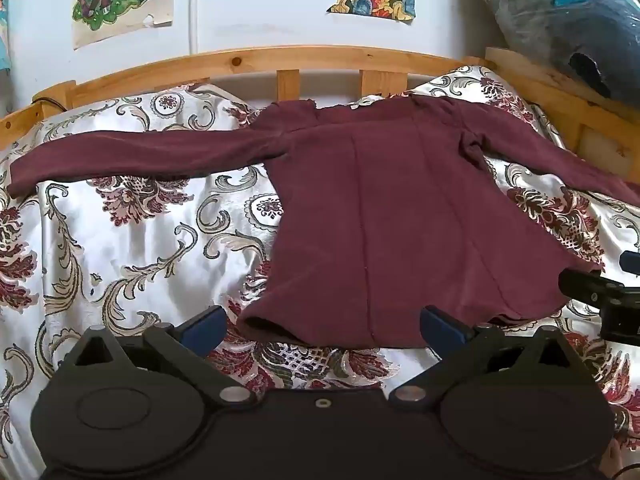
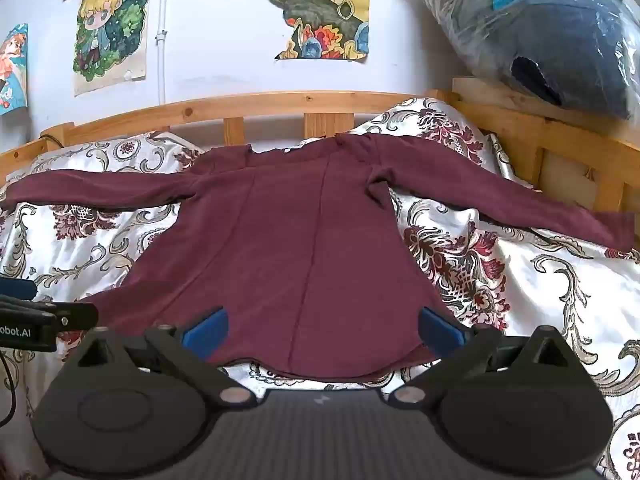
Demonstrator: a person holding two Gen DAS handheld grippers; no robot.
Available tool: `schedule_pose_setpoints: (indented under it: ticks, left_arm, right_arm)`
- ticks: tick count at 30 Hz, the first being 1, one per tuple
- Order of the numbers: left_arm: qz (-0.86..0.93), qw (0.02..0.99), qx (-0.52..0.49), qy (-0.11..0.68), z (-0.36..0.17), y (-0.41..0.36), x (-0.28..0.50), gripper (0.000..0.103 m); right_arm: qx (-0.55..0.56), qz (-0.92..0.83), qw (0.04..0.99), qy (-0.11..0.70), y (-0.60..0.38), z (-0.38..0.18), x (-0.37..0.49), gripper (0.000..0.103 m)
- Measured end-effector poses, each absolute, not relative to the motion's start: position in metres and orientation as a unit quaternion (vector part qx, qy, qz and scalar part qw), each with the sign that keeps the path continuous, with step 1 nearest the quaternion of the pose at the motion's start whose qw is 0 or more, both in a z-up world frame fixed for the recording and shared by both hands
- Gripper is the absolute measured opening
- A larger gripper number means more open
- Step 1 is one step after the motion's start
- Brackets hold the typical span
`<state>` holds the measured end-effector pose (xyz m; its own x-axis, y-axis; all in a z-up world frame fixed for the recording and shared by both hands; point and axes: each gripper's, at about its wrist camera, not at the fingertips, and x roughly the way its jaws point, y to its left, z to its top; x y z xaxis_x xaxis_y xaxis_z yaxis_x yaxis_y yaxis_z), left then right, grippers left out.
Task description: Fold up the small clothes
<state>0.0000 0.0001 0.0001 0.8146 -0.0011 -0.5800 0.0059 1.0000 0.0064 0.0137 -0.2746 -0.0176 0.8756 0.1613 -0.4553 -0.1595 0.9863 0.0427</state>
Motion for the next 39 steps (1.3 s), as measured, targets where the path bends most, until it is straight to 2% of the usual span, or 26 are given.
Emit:
schedule_pose_setpoints:
  ticks: [39]
  left_arm:
    - [-0.004,0.952,0.004,0.306,-0.0014,-0.0021,-0.0001,0.102]
  right_arm:
    - [0.01,0.088,0.967,0.239,-0.2737,-0.0184,0.0133,0.103]
